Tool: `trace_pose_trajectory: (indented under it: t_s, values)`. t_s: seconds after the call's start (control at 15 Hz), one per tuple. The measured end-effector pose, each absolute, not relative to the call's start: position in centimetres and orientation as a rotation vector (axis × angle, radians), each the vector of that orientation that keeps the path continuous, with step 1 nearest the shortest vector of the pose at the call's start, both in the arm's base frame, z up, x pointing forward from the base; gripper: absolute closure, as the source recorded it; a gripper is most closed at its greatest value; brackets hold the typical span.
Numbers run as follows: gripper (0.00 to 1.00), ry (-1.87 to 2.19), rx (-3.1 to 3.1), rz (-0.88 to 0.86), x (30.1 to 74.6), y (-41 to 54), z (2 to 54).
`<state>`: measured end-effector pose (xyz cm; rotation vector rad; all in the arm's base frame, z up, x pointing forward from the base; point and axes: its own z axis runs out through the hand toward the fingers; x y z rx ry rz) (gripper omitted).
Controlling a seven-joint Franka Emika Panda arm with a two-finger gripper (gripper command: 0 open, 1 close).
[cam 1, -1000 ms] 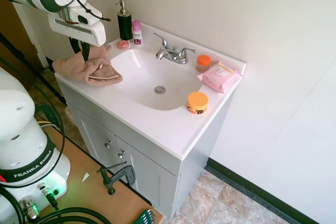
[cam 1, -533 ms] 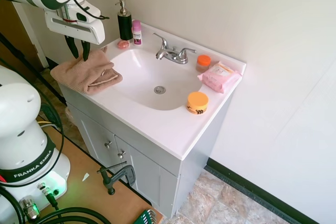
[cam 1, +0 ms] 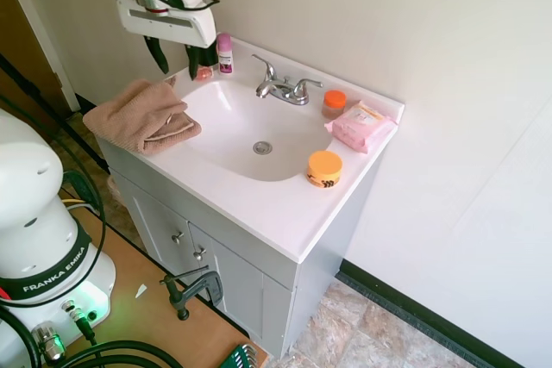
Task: Wipe the sink
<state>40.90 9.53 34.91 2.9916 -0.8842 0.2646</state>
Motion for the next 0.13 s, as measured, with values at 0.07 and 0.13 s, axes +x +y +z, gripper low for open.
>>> trace_pose_trajectory:
  t_s: [0.07, 0.13]
  values:
    - [0.0, -0.894, 2.972, 0.278, 41.2, 8.3, 35.0]
    - [0.0, -0.914, 2.956, 0.285, 41.4, 7.2, 35.0]
